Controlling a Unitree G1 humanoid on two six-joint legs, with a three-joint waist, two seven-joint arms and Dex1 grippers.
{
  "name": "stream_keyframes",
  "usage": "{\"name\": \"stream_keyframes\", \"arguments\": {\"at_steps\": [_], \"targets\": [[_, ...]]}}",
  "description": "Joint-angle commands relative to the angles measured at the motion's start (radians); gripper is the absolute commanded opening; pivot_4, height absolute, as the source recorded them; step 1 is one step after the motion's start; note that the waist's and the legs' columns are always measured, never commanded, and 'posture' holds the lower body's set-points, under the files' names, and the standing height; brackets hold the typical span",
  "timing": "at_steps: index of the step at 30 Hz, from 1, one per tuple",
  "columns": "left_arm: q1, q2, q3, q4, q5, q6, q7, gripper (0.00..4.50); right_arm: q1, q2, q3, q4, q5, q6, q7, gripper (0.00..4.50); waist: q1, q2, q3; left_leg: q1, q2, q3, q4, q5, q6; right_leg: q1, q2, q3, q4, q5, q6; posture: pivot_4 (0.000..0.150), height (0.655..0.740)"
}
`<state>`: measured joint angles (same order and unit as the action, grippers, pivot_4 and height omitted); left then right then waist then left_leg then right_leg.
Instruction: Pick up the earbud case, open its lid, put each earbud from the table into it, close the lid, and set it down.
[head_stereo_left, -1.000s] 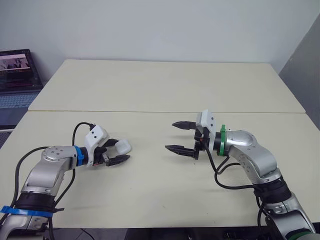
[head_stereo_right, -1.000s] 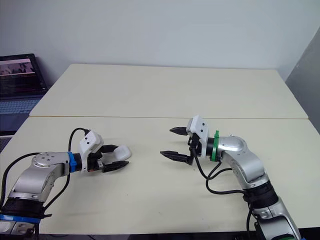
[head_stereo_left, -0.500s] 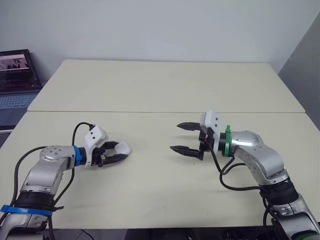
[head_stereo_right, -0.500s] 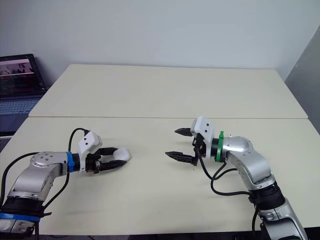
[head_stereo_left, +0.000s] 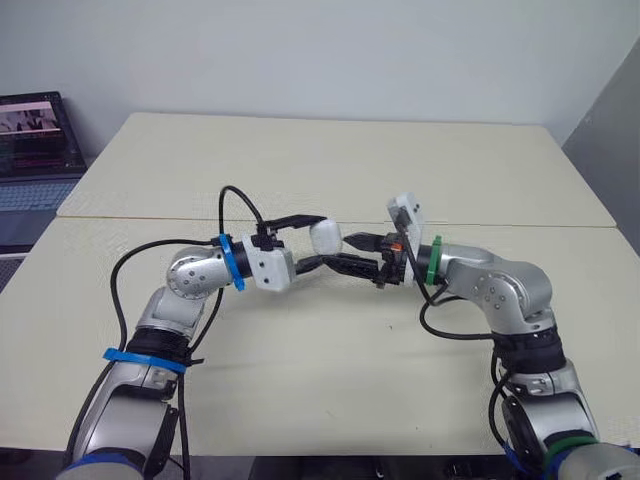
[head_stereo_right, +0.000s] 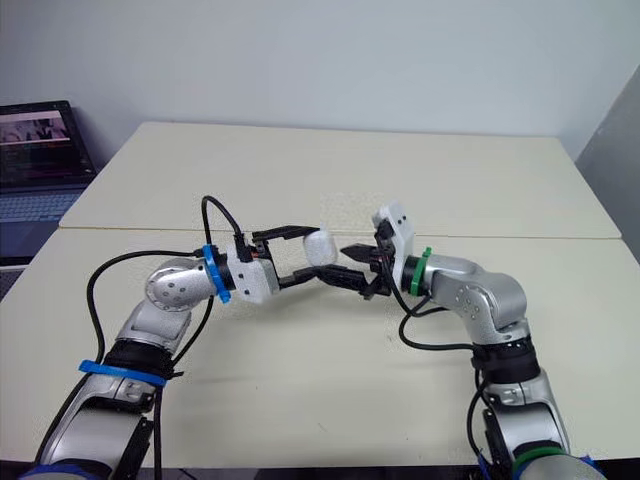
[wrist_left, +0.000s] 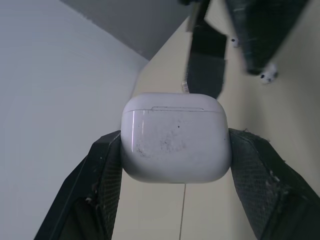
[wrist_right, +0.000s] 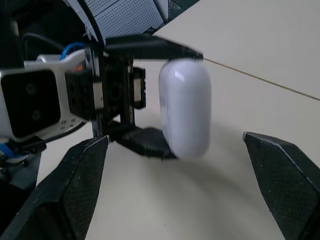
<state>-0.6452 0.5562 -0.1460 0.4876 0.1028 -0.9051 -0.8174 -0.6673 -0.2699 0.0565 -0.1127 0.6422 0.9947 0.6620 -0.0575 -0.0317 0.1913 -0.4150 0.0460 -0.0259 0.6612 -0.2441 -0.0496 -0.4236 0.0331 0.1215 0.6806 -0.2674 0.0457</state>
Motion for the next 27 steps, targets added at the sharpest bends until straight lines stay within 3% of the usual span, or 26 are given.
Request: {"name": "stream_keyframes", "arguments": {"at_steps": [1,16,20,27], "targets": [[-0.058,0.000,-0.004,0.037,-0.002,-0.106,0.035,2.77,-0.036,0.025,-0.018,-0.005,0.019,-0.002,-0.018,4.50,0.001,0.000,0.000,-0.001,0.000,0.000,0.000,0.000,0.000,0.000,0.000,0.000,0.000,0.000,0.000,0.150,0.7400],[-0.116,0.012,-0.048,0.146,0.043,-0.217,0.088,2.77,-0.054,0.043,-0.004,0.042,-0.002,-0.038,-0.023,4.50,0.000,0.000,0.000,-0.001,-0.001,-0.001,0.000,0.000,0.000,0.000,-0.001,-0.001,0.000,0.000,0.001,0.150,0.7400],[-0.122,0.009,-0.050,0.156,0.051,-0.217,0.096,2.77,-0.057,0.040,-0.002,0.051,-0.002,-0.041,-0.018,3.64,0.000,0.000,0.000,-0.001,-0.001,-0.001,0.000,0.000,0.000,0.000,-0.001,-0.002,0.000,0.000,0.000,0.150,0.7400],[-0.126,0.012,-0.057,0.162,0.051,-0.223,0.100,2.77,-0.052,0.030,0.011,0.055,-0.018,-0.052,-0.013,1.07,0.000,0.000,0.000,-0.001,-0.001,-0.001,0.000,0.000,0.000,0.000,-0.001,-0.002,0.000,0.000,0.000,0.150,0.7400]]}}
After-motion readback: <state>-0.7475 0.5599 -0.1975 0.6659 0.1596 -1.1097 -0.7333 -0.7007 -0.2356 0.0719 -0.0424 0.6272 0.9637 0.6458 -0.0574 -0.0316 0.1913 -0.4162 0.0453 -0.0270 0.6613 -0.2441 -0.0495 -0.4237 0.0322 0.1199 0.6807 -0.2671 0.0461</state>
